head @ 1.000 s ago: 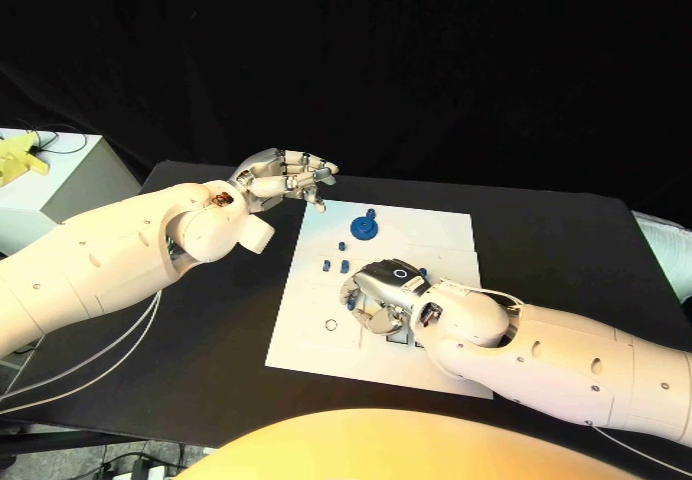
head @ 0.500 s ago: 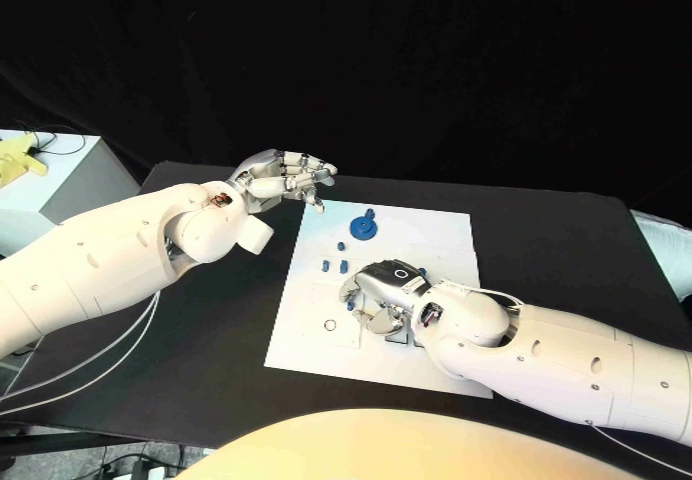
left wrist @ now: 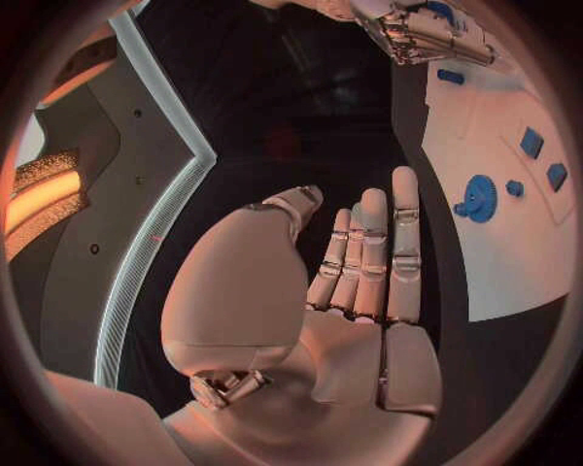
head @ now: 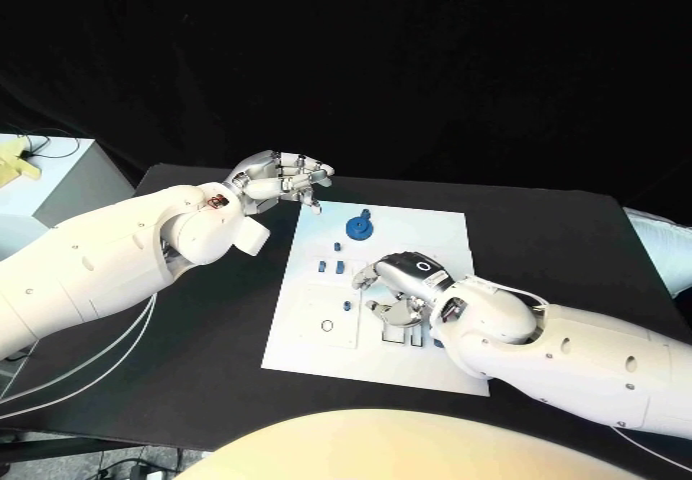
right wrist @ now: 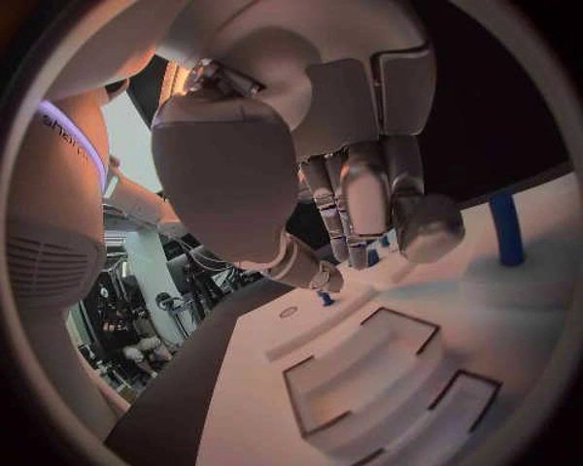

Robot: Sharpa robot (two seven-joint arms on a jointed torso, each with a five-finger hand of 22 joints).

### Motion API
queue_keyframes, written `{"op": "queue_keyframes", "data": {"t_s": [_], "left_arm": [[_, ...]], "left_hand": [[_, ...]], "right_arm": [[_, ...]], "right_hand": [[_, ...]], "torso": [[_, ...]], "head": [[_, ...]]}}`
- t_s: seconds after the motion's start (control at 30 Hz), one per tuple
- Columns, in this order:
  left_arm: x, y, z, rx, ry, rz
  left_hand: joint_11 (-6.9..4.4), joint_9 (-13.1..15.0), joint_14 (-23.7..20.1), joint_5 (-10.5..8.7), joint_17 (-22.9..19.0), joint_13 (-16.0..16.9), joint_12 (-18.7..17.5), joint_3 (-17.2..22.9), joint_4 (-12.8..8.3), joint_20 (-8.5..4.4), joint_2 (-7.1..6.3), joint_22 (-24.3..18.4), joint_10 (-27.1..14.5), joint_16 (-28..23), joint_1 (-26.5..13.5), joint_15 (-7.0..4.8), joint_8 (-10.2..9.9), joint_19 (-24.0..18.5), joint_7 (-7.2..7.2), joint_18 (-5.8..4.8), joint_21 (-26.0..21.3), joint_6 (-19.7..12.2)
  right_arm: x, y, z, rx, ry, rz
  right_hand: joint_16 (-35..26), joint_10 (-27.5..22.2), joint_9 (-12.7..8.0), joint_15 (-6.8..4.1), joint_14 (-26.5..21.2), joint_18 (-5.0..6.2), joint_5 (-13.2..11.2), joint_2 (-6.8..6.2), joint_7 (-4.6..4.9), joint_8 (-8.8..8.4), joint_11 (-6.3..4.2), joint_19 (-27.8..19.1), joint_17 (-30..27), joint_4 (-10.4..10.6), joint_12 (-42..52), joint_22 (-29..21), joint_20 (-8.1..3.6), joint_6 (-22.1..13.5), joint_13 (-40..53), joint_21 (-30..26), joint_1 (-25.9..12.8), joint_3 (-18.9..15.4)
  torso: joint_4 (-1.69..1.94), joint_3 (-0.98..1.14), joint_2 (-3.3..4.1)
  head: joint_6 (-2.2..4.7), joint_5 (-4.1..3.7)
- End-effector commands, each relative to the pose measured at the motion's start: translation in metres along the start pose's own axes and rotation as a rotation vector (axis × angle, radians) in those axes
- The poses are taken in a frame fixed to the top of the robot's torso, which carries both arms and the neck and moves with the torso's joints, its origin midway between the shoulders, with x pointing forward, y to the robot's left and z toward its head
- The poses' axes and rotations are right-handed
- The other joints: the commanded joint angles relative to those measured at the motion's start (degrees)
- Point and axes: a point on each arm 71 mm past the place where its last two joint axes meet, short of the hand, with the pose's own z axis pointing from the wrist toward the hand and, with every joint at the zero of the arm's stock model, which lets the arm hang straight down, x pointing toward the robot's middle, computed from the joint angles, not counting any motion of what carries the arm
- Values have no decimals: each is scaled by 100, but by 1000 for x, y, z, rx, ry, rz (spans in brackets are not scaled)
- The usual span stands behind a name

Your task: Assemble the parts on the task board

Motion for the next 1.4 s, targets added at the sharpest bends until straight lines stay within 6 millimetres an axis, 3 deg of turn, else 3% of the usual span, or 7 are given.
{"op": "queue_keyframes", "data": {"t_s": [0.03, 0.33, 0.5, 0.67, 0.77, 1.23, 1.4], "left_arm": [[2, -1, 0, 7, 18, -4], [2, 1, 0, 4, 17, -5], [2, 2, 0, 2, 19, -6], [2, 2, 0, 0, 21, -7], [2, 2, 0, 0, 22, -8], [2, 3, -1, -5, 26, -12], [2, 3, -1, -6, 26, -13]], "left_hand": [[0, -8, -13, -10, 8, -7, -30, -44, -3, 4, 17, -7, -27, -18, 38, 36, 29, 35, 145, 73, -34, -28], [0, -9, -15, -9, 8, -8, -29, -44, -5, 4, 19, -8, -29, -18, 44, 36, 30, 35, 145, 73, -36, -30], [0, -9, -15, -9, 8, -8, -29, -44, -5, 4, 19, -8, -29, -18, 44, 36, 30, 35, 145, 73, -36, -30], [1, -10, -17, -8, 9, -9, -27, -47, -8, 5, 19, -11, -31, -19, 54, 37, 34, 35, 146, 74, -39, -34], [1, -10, -17, -8, 9, -9, -27, -47, -8, 5, 19, -11, -31, -19, 54, 37, 34, 35, 146, 74, -39, -34], [3, -11, -21, -9, 9, -10, -24, -54, -7, 7, 21, -15, -35, -19, 59, 39, 40, 36, 147, 74, -44, -35], [3, -11, -21, -9, 9, -10, -24, -54, -7, 7, 21, -15, -35, -19, 59, 39, 40, 36, 147, 74, -44, -35]], "right_arm": [[-14, -8, -5, 22, -11, 64], [-55, -41, -27, 82, 21, 4], [-62, -52, -35, 88, 75, -62], [-64, -57, -36, 99, 96, -111], [-64, -59, -35, 109, 100, -139], [-60, -61, -24, 122, 84, -206], [-59, -60, -21, 119, 70, -216]], "right_hand": [[124, 237, -2, -17, 80, -43, -17, 45, -21, 5, -45, 157, 186, 71, 121, 324, -20, 64, 22, 277, -99, 24], [275, 267, 9, -27, 134, -93, -13, -110, -40, 35, -60, 259, 397, 145, 105, 566, -37, 135, -2, 474, -241, -137], [288, 88, -4, -28, 118, -90, 4, -185, -93, 9, -65, 250, 388, 183, 24, 555, -37, 98, -16, 444, -231, -442], [273, -2, -23, -20, 99, -77, 12, -139, -116, -13, -56, 227, 345, 229, 7, 493, -31, 84, -10, 369, -140, -770], [259, -32, -37, -17, 88, -72, 10, -77, -123, -26, -52, 222, 311, 260, 11, 471, -28, 86, -7, 337, -57, -935], [257, -5, -47, -18, 85, -63, 9, 53, -111, -7, -51, 215, 296, 270, 45, 433, -29, 165, -1, 289, 101, -913], [256, 24, -60, -18, 83, -65, -131, 99, -93, 3, -51, 224, 289, 292, 67, 445, -29, 225, -2, 289, 156, -827]], "torso": [[-28, -3, -16], [-58, 1, -39], [-45, 2, -27], [-31, 1, -22], [-32, -10, -27], [-29, -11, -24], [-37, -11, -25]], "head": [[0, -14], [0, -41], [0, -66], [0, -86], [0, -85], [0, -81], [0, -79]]}}
